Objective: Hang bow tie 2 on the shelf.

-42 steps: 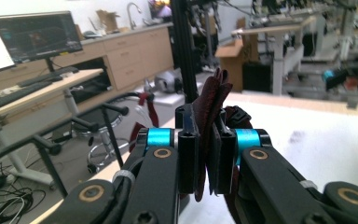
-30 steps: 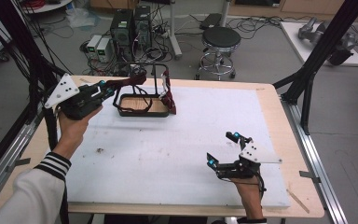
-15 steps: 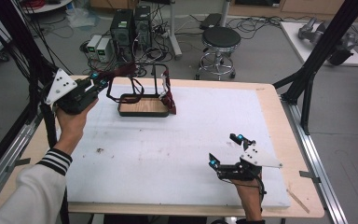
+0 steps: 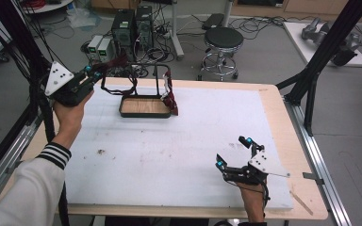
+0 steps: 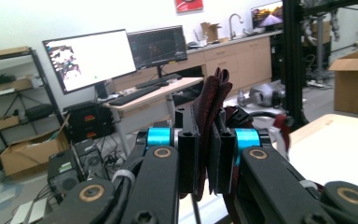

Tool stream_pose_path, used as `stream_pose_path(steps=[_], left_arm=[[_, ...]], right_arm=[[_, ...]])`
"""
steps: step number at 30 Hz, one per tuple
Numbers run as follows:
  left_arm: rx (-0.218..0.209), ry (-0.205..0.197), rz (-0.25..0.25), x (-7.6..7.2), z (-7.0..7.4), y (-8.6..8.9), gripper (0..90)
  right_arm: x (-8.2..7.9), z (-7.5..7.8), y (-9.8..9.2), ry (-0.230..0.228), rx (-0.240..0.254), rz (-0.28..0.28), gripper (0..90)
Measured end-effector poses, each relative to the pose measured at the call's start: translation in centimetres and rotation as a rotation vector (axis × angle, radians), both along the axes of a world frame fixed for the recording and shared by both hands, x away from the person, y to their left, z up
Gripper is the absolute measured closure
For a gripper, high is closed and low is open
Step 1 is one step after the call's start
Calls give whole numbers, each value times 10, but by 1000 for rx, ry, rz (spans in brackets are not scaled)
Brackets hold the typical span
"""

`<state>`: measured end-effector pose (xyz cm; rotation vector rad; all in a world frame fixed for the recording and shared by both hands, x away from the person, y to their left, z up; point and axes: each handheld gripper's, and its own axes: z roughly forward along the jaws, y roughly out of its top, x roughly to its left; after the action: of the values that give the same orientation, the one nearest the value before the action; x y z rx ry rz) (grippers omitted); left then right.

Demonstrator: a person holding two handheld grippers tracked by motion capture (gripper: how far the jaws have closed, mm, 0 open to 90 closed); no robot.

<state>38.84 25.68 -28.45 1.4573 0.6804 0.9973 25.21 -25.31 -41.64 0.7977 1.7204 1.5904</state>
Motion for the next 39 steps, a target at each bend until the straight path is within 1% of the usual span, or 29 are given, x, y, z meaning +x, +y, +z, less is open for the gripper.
stream_pose_path(steps=[2,4,6,9,12,14,16,17,19,21,23,25,27,29,32,35,37,39], left_arm=[[1,7,17,5,-1,2,841],[-1,7,34,8,-1,4,842],[-9,10,50,12,-2,6,842],[-5,19,78,19,-4,9,842],[-5,22,98,21,-6,10,842],[-15,20,110,23,-7,12,842],[-11,20,122,24,-7,14,842],[-10,20,124,24,-7,14,842],[-21,20,118,24,-7,16,842],[-33,10,110,22,-5,18,842],[-40,-2,96,19,-3,19,842],[-27,-9,94,17,0,19,842],[-12,-10,103,16,0,20,842],[-11,-5,111,17,0,21,842],[-6,1,120,19,-1,22,842],[-1,7,127,23,-3,21,842],[17,16,138,26,-6,19,842],[23,20,141,30,-8,17,842]], right_arm=[[1,-2,-1,-3,9,-4,20],[1,-4,-2,-13,27,-8,20],[2,-6,-3,-32,33,-21,20],[3,-10,-4,-46,49,-40,20],[3,-15,-4,-51,45,-60,19],[3,-18,-4,-41,52,-62,20],[4,-21,-4,-51,42,-68,20],[3,-22,-4,-45,45,-72,20],[4,-24,-4,-51,38,-77,20],[3,-25,-4,-38,40,-83,20],[3,-26,-3,-43,31,-87,20],[4,-27,-3,-44,25,-88,20],[4,-27,-3,-42,26,-89,20],[3,-27,-3,-45,27,-94,20],[3,-27,-3,-57,26,-97,20],[3,-28,-3,-52,32,-100,20],[3,-28,-3,-54,36,-97,20],[3,-29,-3,-59,45,-94,20]])
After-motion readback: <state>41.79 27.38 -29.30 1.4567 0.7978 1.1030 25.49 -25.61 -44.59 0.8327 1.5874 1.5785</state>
